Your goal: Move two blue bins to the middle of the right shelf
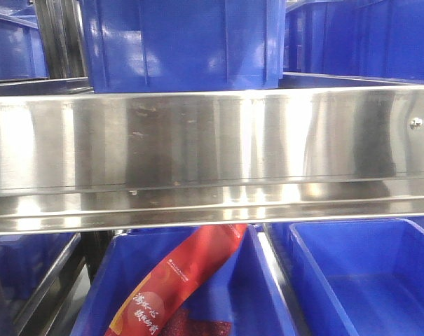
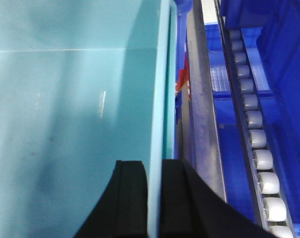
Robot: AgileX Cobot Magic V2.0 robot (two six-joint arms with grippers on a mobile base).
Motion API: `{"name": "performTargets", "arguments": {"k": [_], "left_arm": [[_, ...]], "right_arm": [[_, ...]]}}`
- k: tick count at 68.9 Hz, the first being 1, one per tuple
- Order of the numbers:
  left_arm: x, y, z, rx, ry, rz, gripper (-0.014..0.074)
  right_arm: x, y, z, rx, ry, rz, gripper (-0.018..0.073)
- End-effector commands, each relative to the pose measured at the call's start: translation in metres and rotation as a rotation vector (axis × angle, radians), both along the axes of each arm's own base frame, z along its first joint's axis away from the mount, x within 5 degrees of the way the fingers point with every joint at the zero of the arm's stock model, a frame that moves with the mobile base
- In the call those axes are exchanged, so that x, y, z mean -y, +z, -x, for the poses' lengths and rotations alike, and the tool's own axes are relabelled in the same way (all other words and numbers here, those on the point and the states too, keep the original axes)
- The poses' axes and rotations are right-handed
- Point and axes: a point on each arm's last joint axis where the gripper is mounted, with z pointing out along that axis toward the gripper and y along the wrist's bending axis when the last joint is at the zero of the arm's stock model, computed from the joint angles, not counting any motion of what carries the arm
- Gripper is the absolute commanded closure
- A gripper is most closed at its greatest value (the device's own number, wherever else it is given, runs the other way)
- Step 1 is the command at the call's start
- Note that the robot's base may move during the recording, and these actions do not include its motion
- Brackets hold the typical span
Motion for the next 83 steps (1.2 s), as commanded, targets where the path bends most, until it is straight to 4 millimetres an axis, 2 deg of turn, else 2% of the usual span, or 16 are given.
{"name": "performTargets", "arguments": {"k": [1, 15, 25, 36, 50, 70, 75, 79, 83], "left_arm": [[0.005, 0.009, 0.003, 0.072, -0.037, 0.05, 0.0707], [0.012, -0.018, -0.002, -0.035, -0.061, 0.064, 0.0707], [0.014, -0.037, -0.005, -0.098, -0.057, 0.043, 0.0707], [0.01, -0.062, -0.011, -0.158, -0.025, 0.031, 0.0707], [0.001, -0.073, -0.028, -0.152, 0.008, 0.062, 0.0707], [0.011, -0.088, -0.04, -0.212, -0.014, 0.108, 0.0707], [0.011, -0.089, -0.04, -0.213, -0.013, 0.106, 0.068], [0.011, -0.089, -0.04, -0.213, -0.013, 0.106, 0.063], [0.011, -0.089, -0.04, -0.209, -0.015, 0.106, 0.0538]], "right_arm": [[-0.008, 0.002, -0.004, 0.036, 0.031, -0.028, 0.0722], [-0.017, -0.016, -0.015, -0.016, 0.013, -0.015, 0.0722], [-0.02, -0.042, -0.019, -0.095, -0.01, 0.016, 0.0722], [-0.03, -0.062, -0.027, -0.105, 0.014, 0.003, 0.0722], [-0.04, -0.074, -0.04, -0.099, 0.023, 0.002, 0.0722], [-0.041, -0.089, -0.053, -0.102, 0.0, 0.076, 0.0717], [-0.04, -0.092, -0.056, -0.11, -0.007, 0.081, 0.0643], [-0.039, -0.094, -0.058, -0.113, -0.013, 0.084, 0.054], [-0.038, -0.094, -0.06, -0.115, -0.018, 0.085, 0.0422]]}}
